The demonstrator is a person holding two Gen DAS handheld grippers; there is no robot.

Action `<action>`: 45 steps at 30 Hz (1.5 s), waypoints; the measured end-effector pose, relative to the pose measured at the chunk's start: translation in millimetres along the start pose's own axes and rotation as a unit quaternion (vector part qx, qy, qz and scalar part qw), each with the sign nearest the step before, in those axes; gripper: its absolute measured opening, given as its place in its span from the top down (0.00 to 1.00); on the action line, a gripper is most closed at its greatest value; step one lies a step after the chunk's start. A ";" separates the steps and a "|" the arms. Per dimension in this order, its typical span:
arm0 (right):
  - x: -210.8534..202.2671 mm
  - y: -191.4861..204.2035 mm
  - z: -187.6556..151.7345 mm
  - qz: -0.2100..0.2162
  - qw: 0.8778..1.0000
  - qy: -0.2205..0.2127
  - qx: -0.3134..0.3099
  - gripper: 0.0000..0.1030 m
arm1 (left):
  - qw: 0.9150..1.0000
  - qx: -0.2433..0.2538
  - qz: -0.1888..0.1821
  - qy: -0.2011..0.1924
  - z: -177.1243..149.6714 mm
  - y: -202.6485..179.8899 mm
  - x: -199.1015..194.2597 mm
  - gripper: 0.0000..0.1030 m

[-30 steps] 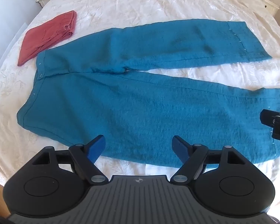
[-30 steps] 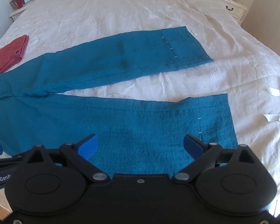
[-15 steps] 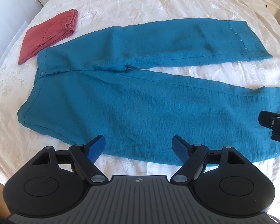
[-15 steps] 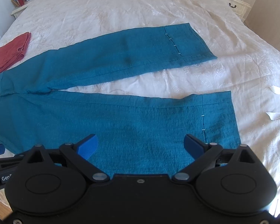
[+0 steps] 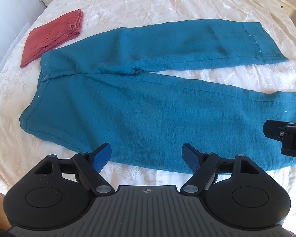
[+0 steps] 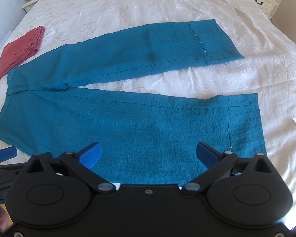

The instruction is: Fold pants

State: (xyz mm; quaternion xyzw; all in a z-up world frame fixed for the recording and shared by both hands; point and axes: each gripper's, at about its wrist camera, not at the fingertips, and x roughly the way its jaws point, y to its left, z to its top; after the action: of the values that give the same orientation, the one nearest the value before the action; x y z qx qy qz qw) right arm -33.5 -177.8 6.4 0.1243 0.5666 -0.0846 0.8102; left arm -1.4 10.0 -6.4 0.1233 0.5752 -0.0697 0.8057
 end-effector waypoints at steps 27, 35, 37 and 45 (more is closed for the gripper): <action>-32.3 -15.9 19.9 0.096 0.983 -0.104 0.115 0.15 | 0.997 -0.003 -0.004 -0.079 13.9 14.2 -8.2 0.31; 0.6 -21.4 41.4 0.031 0.992 -0.079 0.096 0.04 | 0.997 0.011 -0.002 -0.072 30.4 11.4 15.6 0.31; 26.4 -25.7 46.1 0.031 0.993 -0.044 0.106 0.03 | 0.998 0.017 -0.004 -0.065 33.5 9.1 26.7 0.31; 142.7 -30.8 48.7 -0.014 0.991 0.086 0.098 0.04 | 0.999 0.034 0.012 -0.013 45.3 0.1 85.7 0.31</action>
State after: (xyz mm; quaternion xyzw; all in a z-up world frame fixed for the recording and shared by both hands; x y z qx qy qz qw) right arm 50.6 -221.1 -114.9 0.2016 0.6253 -0.1401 0.7408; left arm 68.0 0.0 -73.3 0.1562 0.5605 -0.0811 0.8092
